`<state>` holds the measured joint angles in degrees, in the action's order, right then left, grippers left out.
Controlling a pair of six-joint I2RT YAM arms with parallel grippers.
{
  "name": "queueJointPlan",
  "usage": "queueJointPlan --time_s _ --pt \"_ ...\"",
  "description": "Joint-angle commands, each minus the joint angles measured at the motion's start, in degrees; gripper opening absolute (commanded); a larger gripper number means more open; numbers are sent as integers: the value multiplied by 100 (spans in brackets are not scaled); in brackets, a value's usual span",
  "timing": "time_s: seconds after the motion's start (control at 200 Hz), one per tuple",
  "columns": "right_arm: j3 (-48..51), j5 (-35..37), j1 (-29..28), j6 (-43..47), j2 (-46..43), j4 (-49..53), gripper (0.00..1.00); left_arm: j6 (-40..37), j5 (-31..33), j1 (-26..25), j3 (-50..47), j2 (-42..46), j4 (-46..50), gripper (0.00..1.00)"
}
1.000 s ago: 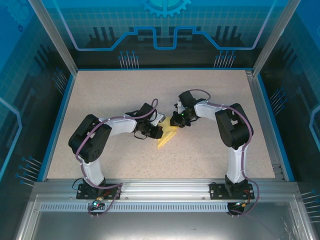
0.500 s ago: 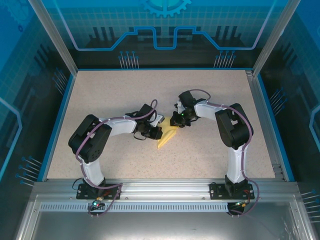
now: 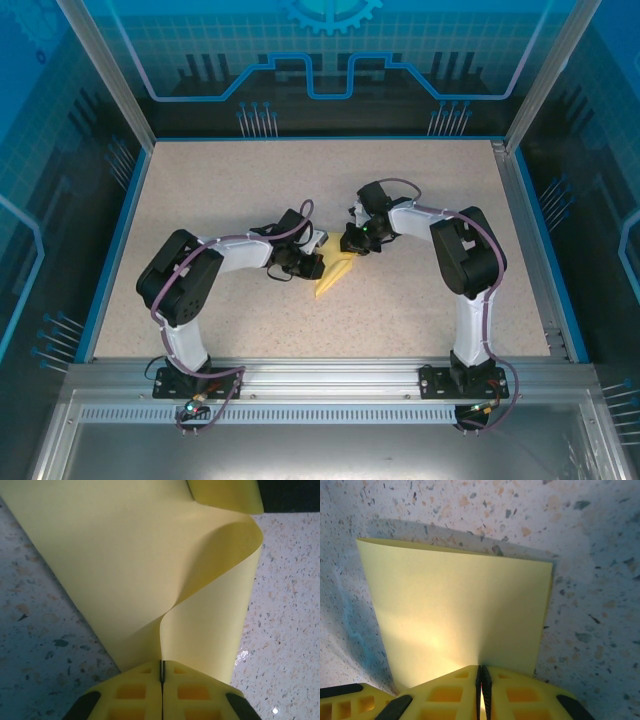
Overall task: Fold a paper plane with a square sheet of paper (pick it up from the middle)
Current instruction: Third fold the triangle at the center of the table.
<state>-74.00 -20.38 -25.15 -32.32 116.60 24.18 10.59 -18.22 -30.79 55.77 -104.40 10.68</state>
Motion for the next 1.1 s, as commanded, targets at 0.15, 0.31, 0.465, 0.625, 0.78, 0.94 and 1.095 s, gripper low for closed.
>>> queueJointPlan --time_s 0.15,0.31,0.465,0.625,0.78,0.94,1.095 --pt "179 336 -83 -11 88 473 14 -1 279 55 48 16 75 6" --pt "192 356 -91 -20 91 454 14 -81 243 53 27 116 23 6" --pt "206 377 -86 -4 76 482 14 -118 196 55 4 255 -41 7" --pt "202 380 -85 -6 74 482 14 -106 203 52 66 144 35 6" --pt "213 404 -86 -12 68 483 14 -35 171 52 -13 106 -13 6" --pt "219 386 -86 -12 67 482 14 -83 32 48 5 50 -7 7" --pt "209 397 -88 -3 66 491 14 -101 87 51 -30 32 18 7"
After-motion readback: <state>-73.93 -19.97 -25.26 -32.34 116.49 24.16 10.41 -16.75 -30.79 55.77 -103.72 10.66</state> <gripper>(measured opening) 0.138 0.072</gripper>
